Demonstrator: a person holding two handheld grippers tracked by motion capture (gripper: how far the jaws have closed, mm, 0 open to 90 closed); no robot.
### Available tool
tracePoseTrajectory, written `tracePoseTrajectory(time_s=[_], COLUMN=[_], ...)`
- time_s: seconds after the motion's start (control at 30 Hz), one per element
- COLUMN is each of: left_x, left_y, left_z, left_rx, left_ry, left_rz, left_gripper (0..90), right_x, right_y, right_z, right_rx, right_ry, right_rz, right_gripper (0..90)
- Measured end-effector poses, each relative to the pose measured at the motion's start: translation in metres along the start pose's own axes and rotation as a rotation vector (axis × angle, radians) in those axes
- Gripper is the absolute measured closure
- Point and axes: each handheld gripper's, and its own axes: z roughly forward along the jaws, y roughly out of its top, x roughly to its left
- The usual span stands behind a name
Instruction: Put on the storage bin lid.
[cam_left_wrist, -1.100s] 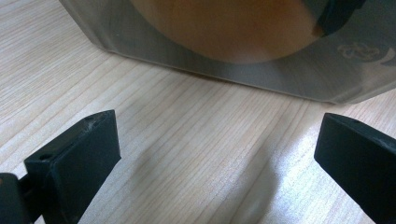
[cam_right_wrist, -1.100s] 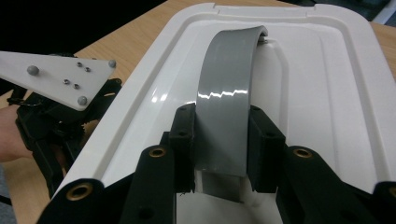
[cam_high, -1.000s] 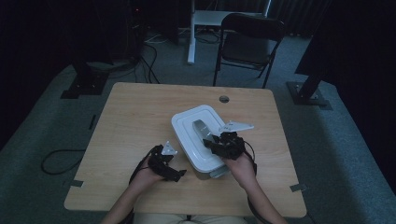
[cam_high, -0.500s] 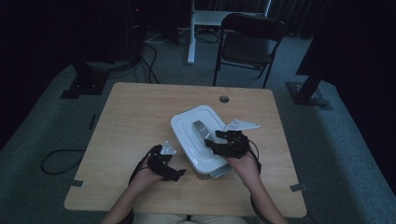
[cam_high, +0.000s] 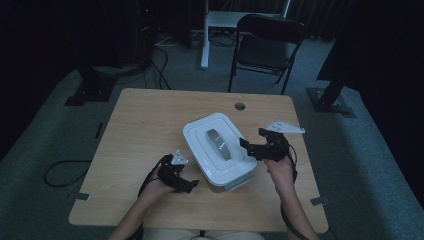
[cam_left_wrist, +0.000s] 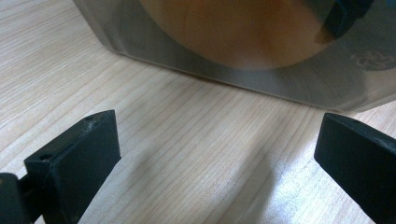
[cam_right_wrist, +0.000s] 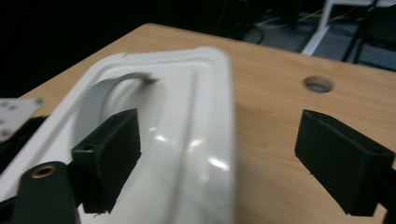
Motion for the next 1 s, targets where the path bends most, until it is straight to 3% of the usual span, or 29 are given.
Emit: tracePoseTrajectory(time_s=[0.07, 0.2, 0.57, 0.8, 1.0], left_x=[0.0, 0.001, 0.004, 0.009, 0.01], left_y=[0.001, 0.001, 0.003, 0.003, 0.004], left_z=[0.0, 0.0, 0.0, 0.003, 0.004], left_rx=[-0.003, -0.011, -0.017, -0.026, -0.028], left_ry=[0.0, 0.003, 0.009, 0.017, 0.025], left_rz=[-0.003, -0.006, -0.018, -0.039, -0.047], left_gripper=[0.9, 0.9, 0.9, 0.9, 0.9], right_x=[-0.01, -0.028, -0.065, -0.071, -0.066], right_y=[-0.002, -0.006, -0.038, -0.065, -0.084], right_z=[-0.001, -0.001, 0.019, 0.036, 0.051], right_rx=[-0.033, -0.038, -0.005, 0.022, 0.06], right_ry=[-0.019, -0.067, -0.194, -0.217, -0.19], right_rz=[0.02, 0.039, 0.075, 0.108, 0.121], right_gripper=[13.4, 12.8, 12.4, 12.3, 12.3])
